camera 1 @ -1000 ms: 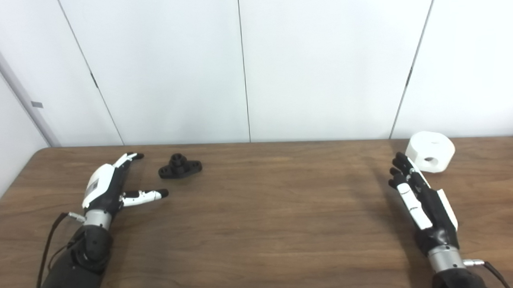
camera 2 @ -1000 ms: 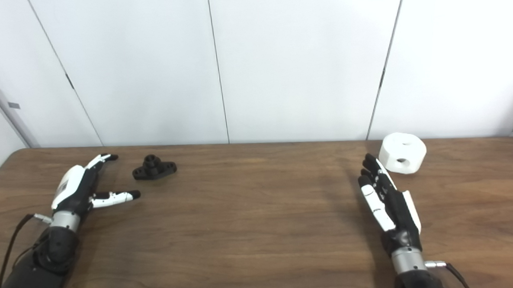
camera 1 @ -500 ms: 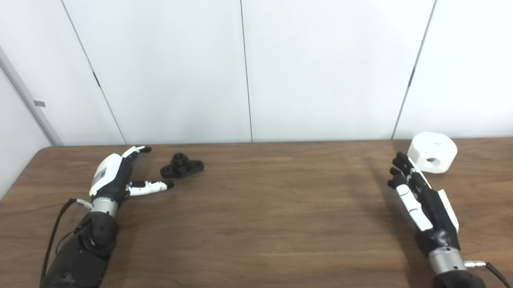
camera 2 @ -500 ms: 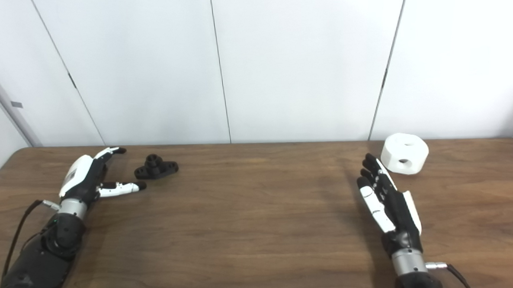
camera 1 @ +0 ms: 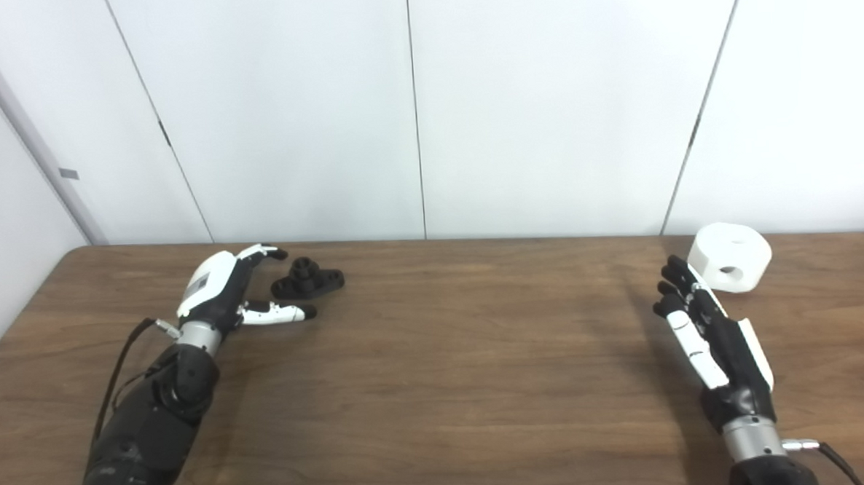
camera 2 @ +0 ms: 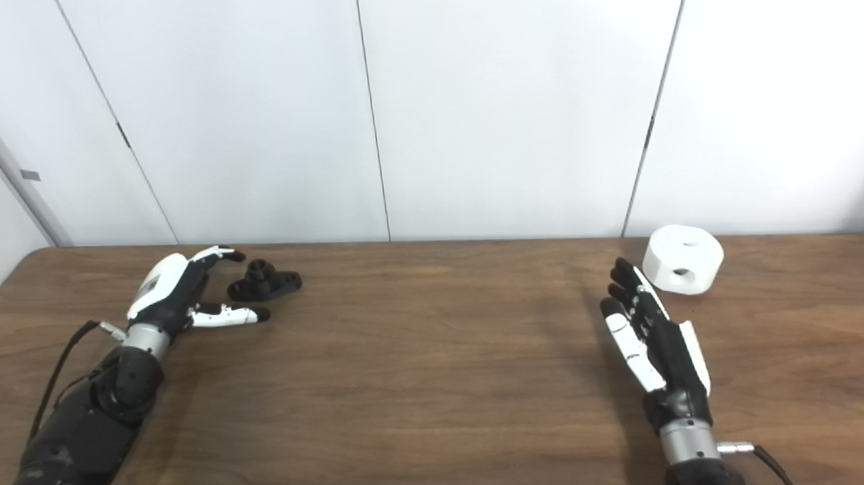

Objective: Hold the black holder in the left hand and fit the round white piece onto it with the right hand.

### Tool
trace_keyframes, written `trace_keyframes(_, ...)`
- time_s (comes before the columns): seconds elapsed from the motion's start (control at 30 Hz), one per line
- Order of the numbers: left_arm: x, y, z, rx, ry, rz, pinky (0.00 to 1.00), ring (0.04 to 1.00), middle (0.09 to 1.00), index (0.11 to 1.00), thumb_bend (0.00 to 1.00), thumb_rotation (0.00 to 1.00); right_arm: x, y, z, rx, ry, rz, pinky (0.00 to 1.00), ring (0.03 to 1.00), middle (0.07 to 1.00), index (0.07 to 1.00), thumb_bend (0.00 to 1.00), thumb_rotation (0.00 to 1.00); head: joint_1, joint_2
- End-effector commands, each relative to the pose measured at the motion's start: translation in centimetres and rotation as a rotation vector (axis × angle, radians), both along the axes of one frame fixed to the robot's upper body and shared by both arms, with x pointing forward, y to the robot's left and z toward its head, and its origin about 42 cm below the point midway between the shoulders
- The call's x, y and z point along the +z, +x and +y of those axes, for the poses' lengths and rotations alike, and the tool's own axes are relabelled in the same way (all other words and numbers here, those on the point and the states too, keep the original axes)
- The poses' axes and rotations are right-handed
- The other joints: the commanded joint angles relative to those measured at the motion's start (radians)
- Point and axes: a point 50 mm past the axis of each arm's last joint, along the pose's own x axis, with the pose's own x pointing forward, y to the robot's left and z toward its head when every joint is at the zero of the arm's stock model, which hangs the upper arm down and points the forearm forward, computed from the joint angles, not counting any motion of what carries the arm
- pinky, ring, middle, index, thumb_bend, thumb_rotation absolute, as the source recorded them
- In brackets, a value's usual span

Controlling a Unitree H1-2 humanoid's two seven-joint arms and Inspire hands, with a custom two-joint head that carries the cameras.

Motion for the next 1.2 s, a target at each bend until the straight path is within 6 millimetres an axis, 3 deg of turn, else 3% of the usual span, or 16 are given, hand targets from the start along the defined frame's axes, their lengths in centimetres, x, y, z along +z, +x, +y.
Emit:
trace_keyframes(0.0, 1.9, 1.2, -0.7, -0.029, -0.004, -0.049, 0.89, 0.908, 0.907, 0.790, 1.00, 0.36, 1.8, 0.6, 0.3, 0.012, -0.005, -0.074, 0.87, 0.925, 0.938, 0.920, 0.32, 0.68, -0.001, 0.002)
trace_keyframes(0.23, 1.8, 1.4, -1.4, -0.055, -0.053, -0.074, 0.90, 0.915, 0.889, 0.755, 1.00, 0.32, 1.7, 0.6, 0.6, 0.014, 0.004, -0.077, 0.87, 0.927, 0.937, 0.922, 0.33, 0.69, -0.006, 0.005)
trace_keyframes(0.53, 2.2, 1.6, -2.0, -0.081, -0.037, -0.089, 0.84, 0.893, 0.843, 0.655, 1.00, 0.27, 2.1, 0.2, 0.4, -0.012, -0.035, -0.088, 0.84, 0.909, 0.924, 0.913, 0.33, 0.72, -0.006, 0.020)
trace_keyframes(0.67, 2.5, 1.7, -2.0, -0.093, -0.039, -0.098, 0.83, 0.880, 0.825, 0.658, 1.00, 0.23, 2.4, 0.1, 0.2, -0.022, -0.051, -0.104, 0.81, 0.884, 0.910, 0.906, 0.33, 0.72, -0.005, 0.021)
trace_keyframes(1.17, 3.1, 1.6, -1.2, -0.086, -0.037, -0.089, 0.83, 0.886, 0.837, 0.735, 1.00, 0.28, 2.4, 0.0, -0.3, -0.021, -0.038, -0.120, 0.81, 0.877, 0.906, 0.900, 0.35, 0.72, 0.026, 0.022)
